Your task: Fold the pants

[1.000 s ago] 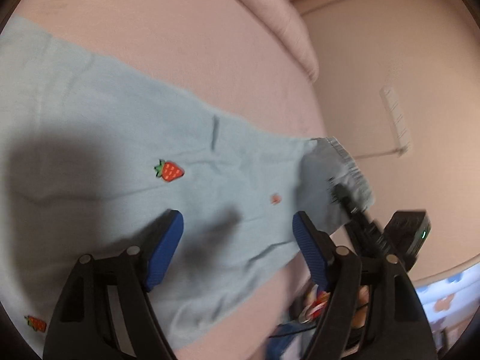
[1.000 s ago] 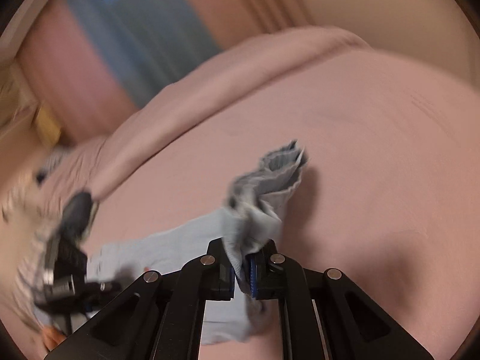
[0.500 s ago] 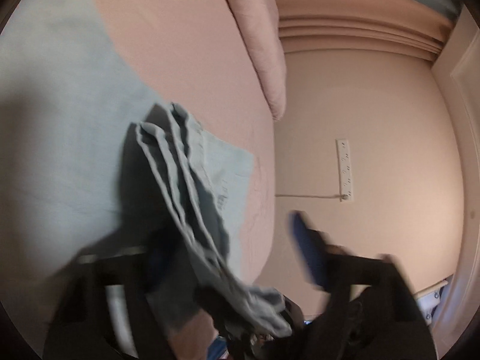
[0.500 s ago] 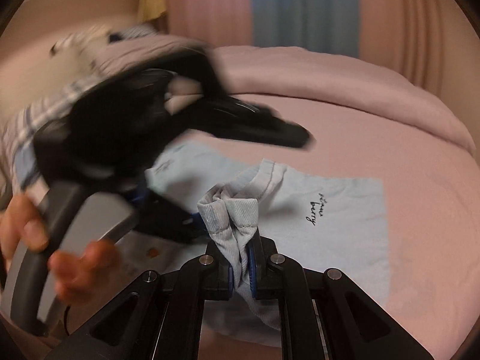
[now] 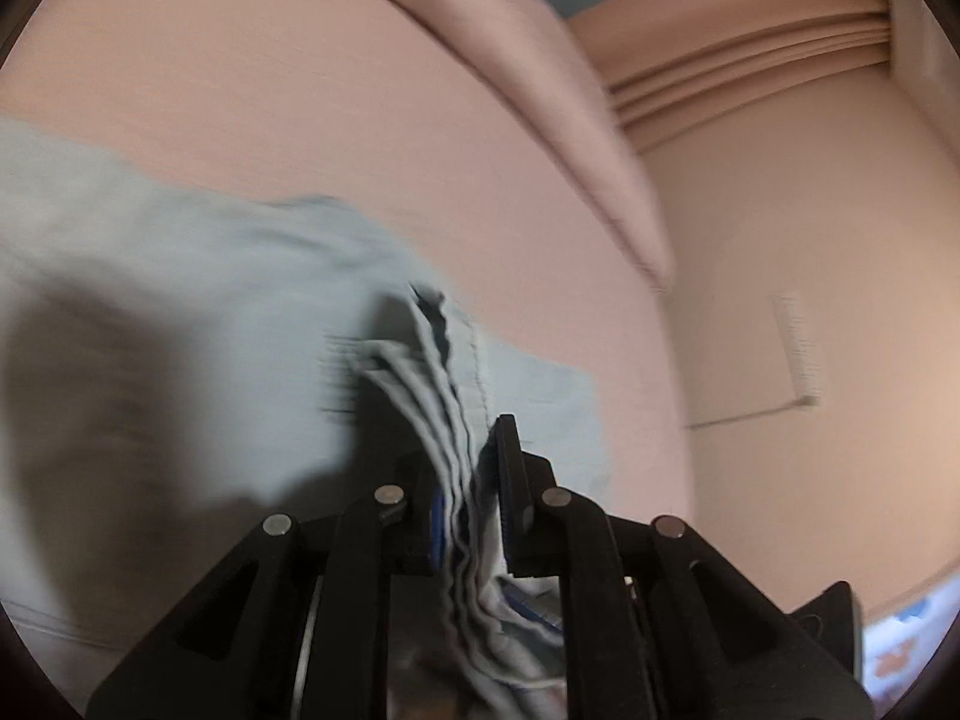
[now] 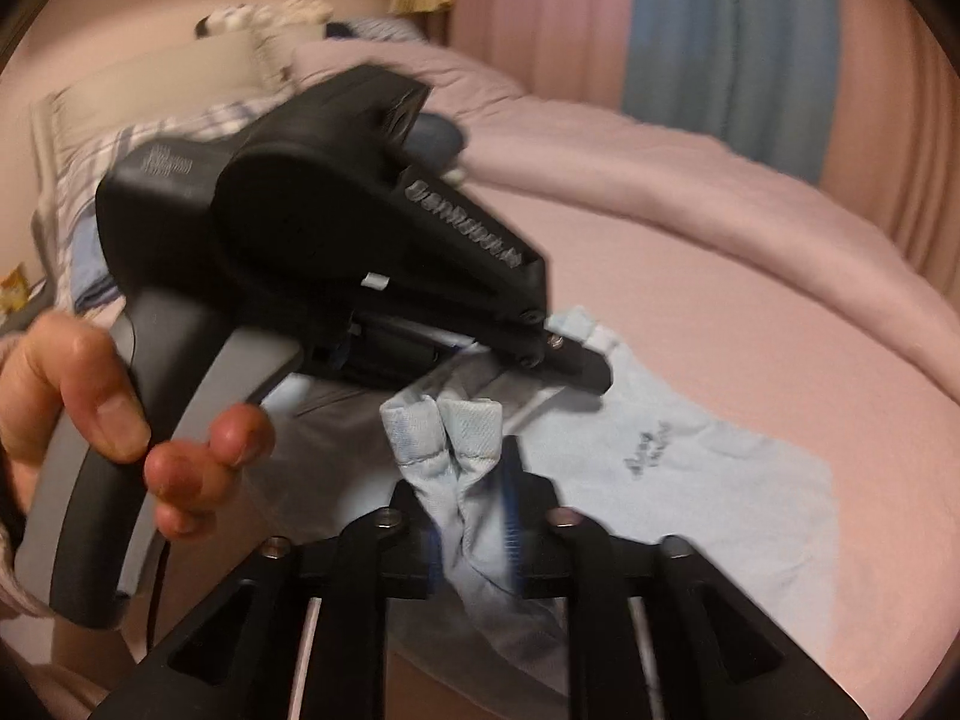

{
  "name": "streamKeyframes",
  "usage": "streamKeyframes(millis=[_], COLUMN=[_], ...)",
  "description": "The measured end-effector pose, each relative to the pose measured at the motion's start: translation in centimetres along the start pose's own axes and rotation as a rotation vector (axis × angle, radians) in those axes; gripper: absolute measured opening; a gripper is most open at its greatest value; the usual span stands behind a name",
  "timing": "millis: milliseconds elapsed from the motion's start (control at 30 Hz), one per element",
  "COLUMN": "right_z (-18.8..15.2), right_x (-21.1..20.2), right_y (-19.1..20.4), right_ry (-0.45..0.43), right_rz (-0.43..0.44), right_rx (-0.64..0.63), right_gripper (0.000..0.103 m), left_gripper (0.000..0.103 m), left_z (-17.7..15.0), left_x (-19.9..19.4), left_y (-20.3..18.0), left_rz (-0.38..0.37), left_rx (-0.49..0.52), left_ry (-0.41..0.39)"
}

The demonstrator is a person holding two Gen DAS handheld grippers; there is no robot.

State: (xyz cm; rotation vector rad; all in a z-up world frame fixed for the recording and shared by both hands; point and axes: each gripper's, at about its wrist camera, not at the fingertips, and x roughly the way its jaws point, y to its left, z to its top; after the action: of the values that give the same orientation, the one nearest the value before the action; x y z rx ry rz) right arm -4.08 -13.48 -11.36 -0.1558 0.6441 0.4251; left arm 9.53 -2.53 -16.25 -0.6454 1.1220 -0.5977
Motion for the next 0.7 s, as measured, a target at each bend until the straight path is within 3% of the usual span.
streamKeyframes(millis=[33,133,300,400,433,467,500,600,700], right_z=[-0.1,-0.8,-1.0,-1.8,-2.3,-2.8,-3.3,-5.7,-7.4], right_x=[0.6,0.6,-4.5,-7.2,-7.6,-7.8,-7.8,-7.3,-4.7], right_y=[0.2,0.2,-4.8,-9.9,-11.2,-12.5,-13.3,-14.0,-12.6], right_ry=[0.026,0.056,-0.015,-0.020,-0.003,0.021,0.044,0.125,0.236], right_rz=[0.030,0.151,0.227,0.105,0.050,0.001,-0.026,-0.067,-0.081], right_rx=[0.009,0.047,0.174,0.261,0.274,0.286,0.294,0.283,0.235], right_gripper=[0.051,0.053,0.053,0.052,0.047,0.032,0.025,0.021,0.021], left_gripper=[0.019,0.026,0.039,0.039,0.039,0.039,0.039,0.039,0.036], left_z=[0.0,-0.2,-0.8,-1.5,-1.9,-2.6,-3.1,-4.8,-5.9], left_x=[-0.1,-1.2,-4.4,-4.0,-3.4,-2.5,-1.9,1.4,3.7], left_y=[0.5,1.2,-0.9,-3.6,-4.7,-5.8,-5.9,-6.2,-4.0], left_rz=[0.025,0.095,0.113,0.061,0.033,0.008,-0.003,0.042,0.111], left_rx=[-0.003,0.010,0.118,0.182,0.205,0.232,0.245,0.274,0.225], left_ry=[0.005,-0.022,-0.095,-0.088,-0.073,-0.053,-0.034,0.034,0.088])
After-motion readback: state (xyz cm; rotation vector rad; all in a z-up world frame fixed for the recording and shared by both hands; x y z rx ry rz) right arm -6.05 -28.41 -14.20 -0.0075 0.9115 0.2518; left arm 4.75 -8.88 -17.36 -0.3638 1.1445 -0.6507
